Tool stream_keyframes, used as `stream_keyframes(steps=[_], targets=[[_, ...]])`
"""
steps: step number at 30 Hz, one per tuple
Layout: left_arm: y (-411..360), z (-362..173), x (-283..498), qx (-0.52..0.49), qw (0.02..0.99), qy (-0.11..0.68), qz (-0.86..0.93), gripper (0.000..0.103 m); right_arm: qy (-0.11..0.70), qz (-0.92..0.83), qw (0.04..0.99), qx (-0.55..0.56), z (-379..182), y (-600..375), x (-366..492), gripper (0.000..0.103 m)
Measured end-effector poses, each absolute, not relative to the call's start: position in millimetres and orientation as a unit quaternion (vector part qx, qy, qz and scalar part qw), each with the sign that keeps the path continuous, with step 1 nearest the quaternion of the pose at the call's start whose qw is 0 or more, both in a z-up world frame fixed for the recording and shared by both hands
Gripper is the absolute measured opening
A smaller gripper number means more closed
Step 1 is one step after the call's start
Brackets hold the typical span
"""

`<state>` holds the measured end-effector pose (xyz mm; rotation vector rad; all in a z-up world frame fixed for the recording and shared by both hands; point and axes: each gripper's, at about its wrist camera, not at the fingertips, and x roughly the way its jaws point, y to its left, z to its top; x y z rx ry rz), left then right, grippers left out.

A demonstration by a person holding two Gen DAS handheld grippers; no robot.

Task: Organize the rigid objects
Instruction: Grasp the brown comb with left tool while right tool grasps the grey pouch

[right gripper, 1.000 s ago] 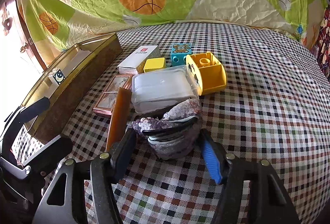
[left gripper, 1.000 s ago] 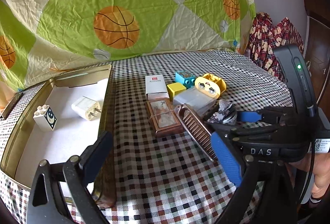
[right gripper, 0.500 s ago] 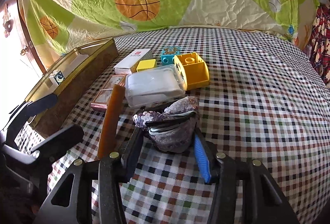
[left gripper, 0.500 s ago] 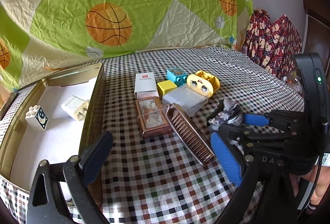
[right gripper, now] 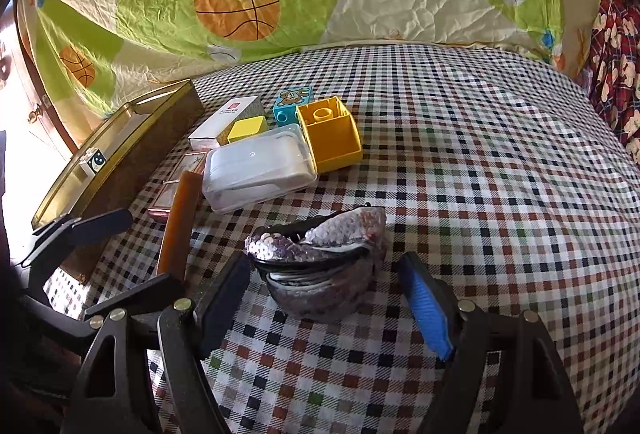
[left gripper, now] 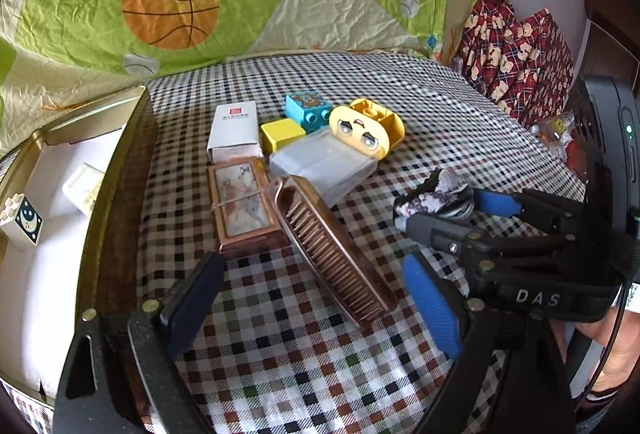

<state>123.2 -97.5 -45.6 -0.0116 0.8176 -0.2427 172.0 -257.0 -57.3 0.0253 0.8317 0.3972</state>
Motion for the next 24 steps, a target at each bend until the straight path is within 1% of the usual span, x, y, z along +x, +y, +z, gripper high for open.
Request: stream_keyframes(steps=[2, 3, 8, 12, 16, 18, 20, 21, 22, 23, 24], targets=[[-96, -47, 125, -0.012, 0.907, 0.402, -0.121, 0.083, 0.397, 0.202, 0.895, 0.01, -56, -255, 170, 0.065], [-96, -48, 124, -0.014, 0.907, 0.404, -0.123, 0.082, 0.395, 0.203, 0.896, 0.009, -55, -255, 169, 0.065], [-98, -51, 126, -0.011, 0.901, 0.413, -0.132, 0.069, 0.367, 0.193, 0.91, 0.024, -49, -263, 160, 0.064], [-104, -53, 130, -0.003, 0.896, 0.422, -0.136, 0.065, 0.358, 0.181, 0.915, 0.039, -47, -269, 159, 0.064], [-103, -54, 138, -0.02, 0.893, 0.429, -0.132, 0.064, 0.36, 0.185, 0.914, 0.036, -47, -268, 160, 0.064], [-101, -54, 140, -0.023, 0.894, 0.428, -0.132, 0.06, 0.36, 0.188, 0.913, 0.035, -47, -267, 160, 0.064], [-102, -54, 140, -0.022, 0.893, 0.427, -0.14, 0.04, 0.359, 0.188, 0.913, 0.036, -46, -267, 160, 0.064], [-103, -54, 139, -0.021, 0.893, 0.426, -0.144, 0.036, 0.358, 0.188, 0.914, 0.036, -46, -267, 160, 0.064], [-104, -53, 139, -0.021, 0.892, 0.426, -0.147, 0.028, 0.356, 0.189, 0.914, 0.037, -46, -267, 159, 0.064], [-104, -53, 139, -0.022, 0.892, 0.426, -0.151, 0.024, 0.355, 0.188, 0.915, 0.038, -46, -267, 159, 0.064], [-104, -53, 139, -0.025, 0.891, 0.425, -0.156, 0.024, 0.354, 0.188, 0.915, 0.039, -46, -268, 158, 0.064]])
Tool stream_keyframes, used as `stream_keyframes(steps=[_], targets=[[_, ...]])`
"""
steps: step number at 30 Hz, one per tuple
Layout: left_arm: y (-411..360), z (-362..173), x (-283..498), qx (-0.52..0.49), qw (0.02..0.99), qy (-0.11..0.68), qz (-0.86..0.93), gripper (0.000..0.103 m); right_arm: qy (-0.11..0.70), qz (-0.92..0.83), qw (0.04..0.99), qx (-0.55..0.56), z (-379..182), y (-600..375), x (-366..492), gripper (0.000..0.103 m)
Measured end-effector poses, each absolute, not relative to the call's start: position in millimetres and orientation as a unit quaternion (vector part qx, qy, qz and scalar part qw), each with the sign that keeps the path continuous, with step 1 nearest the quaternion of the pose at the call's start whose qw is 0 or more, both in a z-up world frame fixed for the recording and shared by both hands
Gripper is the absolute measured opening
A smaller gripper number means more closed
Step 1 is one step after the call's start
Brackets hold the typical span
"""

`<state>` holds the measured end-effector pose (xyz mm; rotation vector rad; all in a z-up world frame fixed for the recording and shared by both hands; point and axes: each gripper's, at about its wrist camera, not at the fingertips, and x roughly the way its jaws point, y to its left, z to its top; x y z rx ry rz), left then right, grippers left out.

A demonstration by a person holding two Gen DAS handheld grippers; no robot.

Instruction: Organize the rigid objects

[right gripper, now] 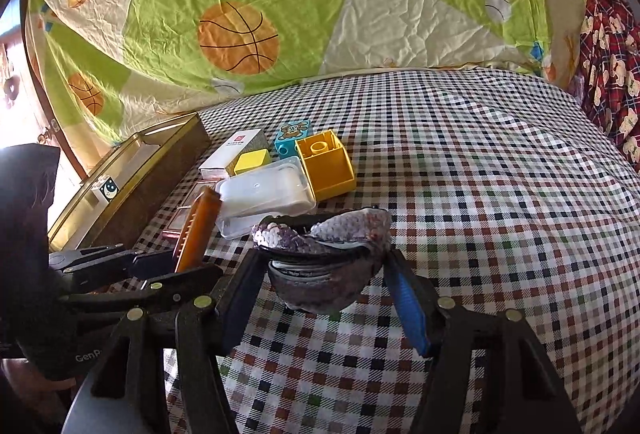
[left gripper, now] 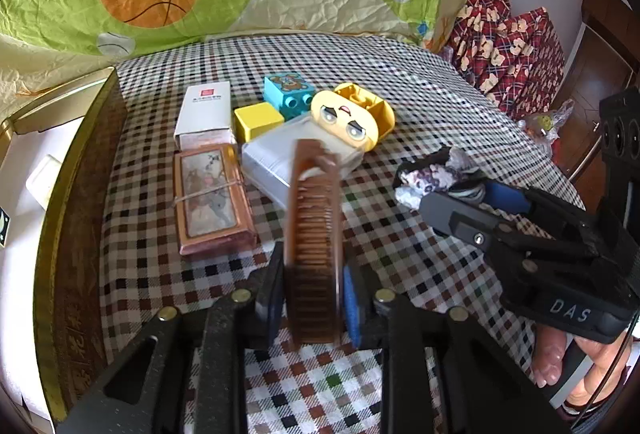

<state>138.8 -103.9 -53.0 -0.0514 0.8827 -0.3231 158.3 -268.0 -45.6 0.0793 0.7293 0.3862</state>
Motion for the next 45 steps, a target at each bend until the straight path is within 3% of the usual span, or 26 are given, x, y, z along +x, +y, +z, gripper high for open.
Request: stream_keyframes(steps=[21, 45], targets=[[-59, -32, 112, -0.106, 0.929, 0.328, -0.133, 0.023, 0.286, 0.194, 0.937, 0.059, -32, -278, 139, 0.064], [-55, -21, 76, -0.087, 0.957, 0.244, -0.128, 0.023, 0.237, 0.184, 0.951, 0.071, -24, -286, 125, 0.064]])
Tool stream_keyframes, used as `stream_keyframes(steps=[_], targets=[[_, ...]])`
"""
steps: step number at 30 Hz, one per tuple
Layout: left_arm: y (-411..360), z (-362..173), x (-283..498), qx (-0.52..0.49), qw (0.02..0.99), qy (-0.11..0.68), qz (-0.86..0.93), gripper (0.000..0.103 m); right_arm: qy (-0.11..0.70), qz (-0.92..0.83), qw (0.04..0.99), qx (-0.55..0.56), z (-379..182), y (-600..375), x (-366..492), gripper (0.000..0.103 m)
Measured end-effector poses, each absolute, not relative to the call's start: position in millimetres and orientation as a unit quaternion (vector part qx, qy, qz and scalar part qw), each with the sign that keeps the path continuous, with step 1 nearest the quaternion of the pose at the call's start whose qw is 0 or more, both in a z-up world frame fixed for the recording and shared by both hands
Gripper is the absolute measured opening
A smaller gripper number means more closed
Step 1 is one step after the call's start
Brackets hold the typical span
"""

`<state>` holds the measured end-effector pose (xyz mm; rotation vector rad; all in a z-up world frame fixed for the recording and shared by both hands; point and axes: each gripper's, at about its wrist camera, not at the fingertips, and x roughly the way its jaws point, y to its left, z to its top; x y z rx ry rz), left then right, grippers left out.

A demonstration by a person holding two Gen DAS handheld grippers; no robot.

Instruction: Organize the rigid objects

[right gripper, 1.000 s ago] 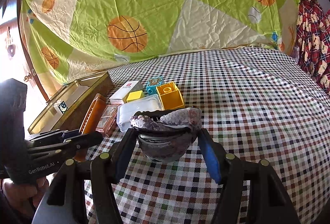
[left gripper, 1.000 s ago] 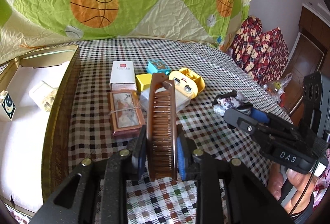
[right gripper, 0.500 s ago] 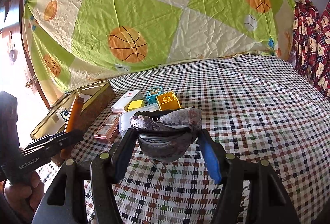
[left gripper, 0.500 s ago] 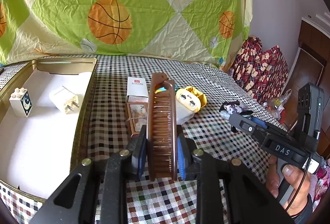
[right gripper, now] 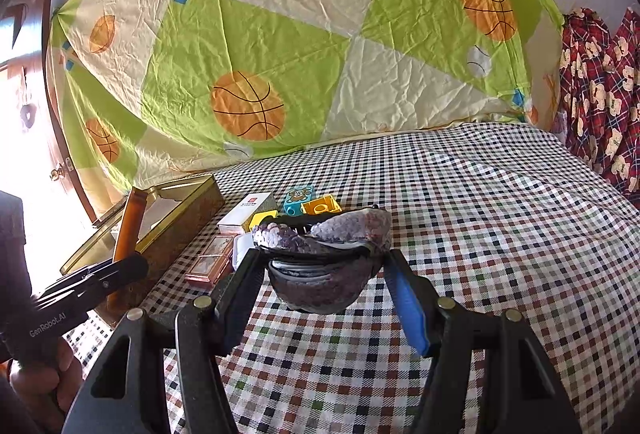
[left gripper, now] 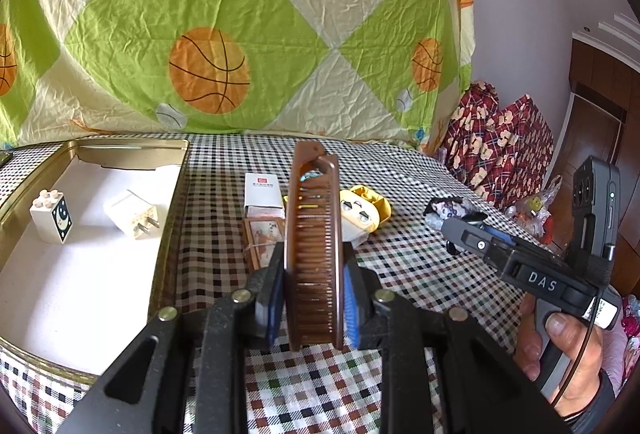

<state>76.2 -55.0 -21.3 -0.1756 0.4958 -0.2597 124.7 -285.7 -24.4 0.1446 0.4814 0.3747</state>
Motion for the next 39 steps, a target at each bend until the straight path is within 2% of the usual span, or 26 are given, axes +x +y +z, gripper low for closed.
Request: stream_keyframes(steps=[21, 39], targets=[[-67, -15, 49, -0.026, 0.977, 0.183, -0.109, 0.023, 0.184, 0.174, 0.965, 0.075, -17, -292, 107, 0.064], [-61, -13, 36, -0.017, 0.984, 0.154, -0.091, 0.023, 0.152, 0.148, 0.974, 0.08, -14, -292, 95, 0.064]])
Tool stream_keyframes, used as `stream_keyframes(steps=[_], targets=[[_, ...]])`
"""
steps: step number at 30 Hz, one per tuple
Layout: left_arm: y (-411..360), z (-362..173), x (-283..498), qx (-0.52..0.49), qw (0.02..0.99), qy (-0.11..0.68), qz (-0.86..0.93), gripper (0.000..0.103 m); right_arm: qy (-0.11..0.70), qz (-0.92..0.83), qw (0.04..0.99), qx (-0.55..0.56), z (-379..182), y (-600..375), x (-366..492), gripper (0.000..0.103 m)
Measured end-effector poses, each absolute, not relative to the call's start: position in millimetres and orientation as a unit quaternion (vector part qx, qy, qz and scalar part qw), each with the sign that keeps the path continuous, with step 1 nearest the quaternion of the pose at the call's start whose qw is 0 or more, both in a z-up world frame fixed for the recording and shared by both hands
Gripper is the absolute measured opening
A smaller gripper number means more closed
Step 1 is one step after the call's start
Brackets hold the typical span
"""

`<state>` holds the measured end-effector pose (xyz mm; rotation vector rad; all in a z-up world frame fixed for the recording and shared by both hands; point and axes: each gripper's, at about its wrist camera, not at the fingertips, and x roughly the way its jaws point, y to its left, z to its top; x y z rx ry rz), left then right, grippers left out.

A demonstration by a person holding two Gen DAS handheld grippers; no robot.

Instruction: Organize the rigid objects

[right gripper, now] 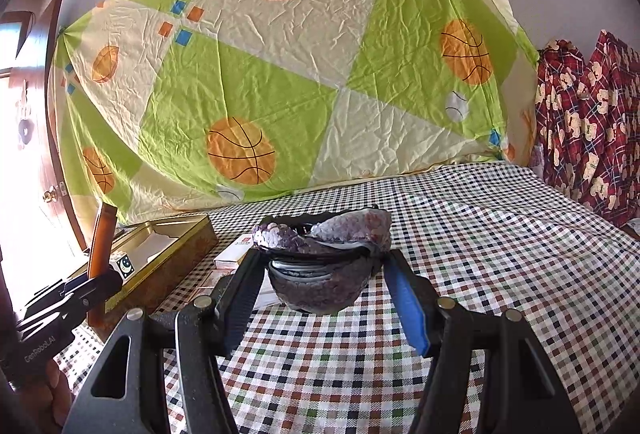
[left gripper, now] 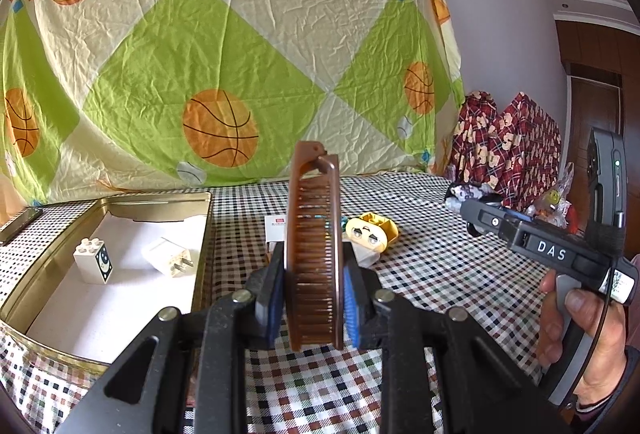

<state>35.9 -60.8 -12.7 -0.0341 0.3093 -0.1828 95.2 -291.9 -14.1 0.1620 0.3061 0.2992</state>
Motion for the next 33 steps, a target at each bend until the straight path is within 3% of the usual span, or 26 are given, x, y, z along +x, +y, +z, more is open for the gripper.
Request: stream_keyframes(steps=[33], targets=[[-37, -9, 15, -0.014, 0.992, 0.115, -0.055, 0.023, 0.09, 0.181, 0.979, -0.007, -19, -220, 52, 0.064]])
